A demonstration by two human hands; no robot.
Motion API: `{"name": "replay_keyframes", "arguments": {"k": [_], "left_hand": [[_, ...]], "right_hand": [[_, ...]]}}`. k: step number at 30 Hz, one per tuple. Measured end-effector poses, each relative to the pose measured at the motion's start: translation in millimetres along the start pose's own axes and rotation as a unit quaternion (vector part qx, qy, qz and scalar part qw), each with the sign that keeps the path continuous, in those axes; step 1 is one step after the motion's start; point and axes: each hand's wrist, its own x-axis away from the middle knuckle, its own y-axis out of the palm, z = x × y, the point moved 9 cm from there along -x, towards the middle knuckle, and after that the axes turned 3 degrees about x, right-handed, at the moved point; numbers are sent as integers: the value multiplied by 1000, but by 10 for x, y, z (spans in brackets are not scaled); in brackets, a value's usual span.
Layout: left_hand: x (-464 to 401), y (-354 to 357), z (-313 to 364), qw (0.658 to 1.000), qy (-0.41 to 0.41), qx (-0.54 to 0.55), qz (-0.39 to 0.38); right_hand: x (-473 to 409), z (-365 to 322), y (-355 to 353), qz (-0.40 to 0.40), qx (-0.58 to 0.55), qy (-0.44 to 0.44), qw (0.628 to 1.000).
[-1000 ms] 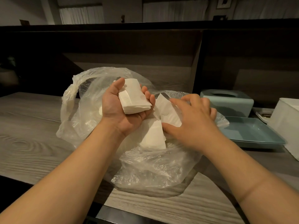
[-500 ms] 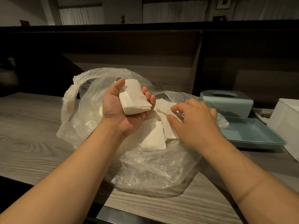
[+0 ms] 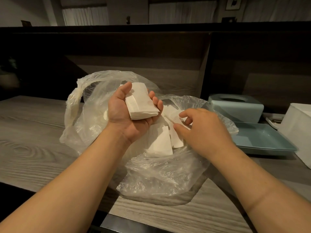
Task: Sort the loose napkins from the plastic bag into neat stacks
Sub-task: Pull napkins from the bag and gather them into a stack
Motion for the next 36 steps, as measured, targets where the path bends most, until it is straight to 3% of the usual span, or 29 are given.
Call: {"name": "replay_keyframes", "arguments": {"k": [11, 20, 25, 30, 36], "left_hand": [[-11, -7, -12, 1000, -4, -6, 1], [-11, -12, -12, 1000, -4, -6, 2], [-14, -21, -13, 1000, -4, -8, 6], [-7, -29, -28, 1000, -9, -5, 15], [16, -21, -59, 1000, -22, -13, 12]], "right_hand": [[-4, 110, -51, 50, -46, 40, 997], [4, 61, -18, 17, 21, 30, 999], [20, 51, -44, 44, 13, 19, 999], [0, 150, -113, 98, -117, 61, 986], [12, 253, -290, 153, -369, 115, 910]]}}
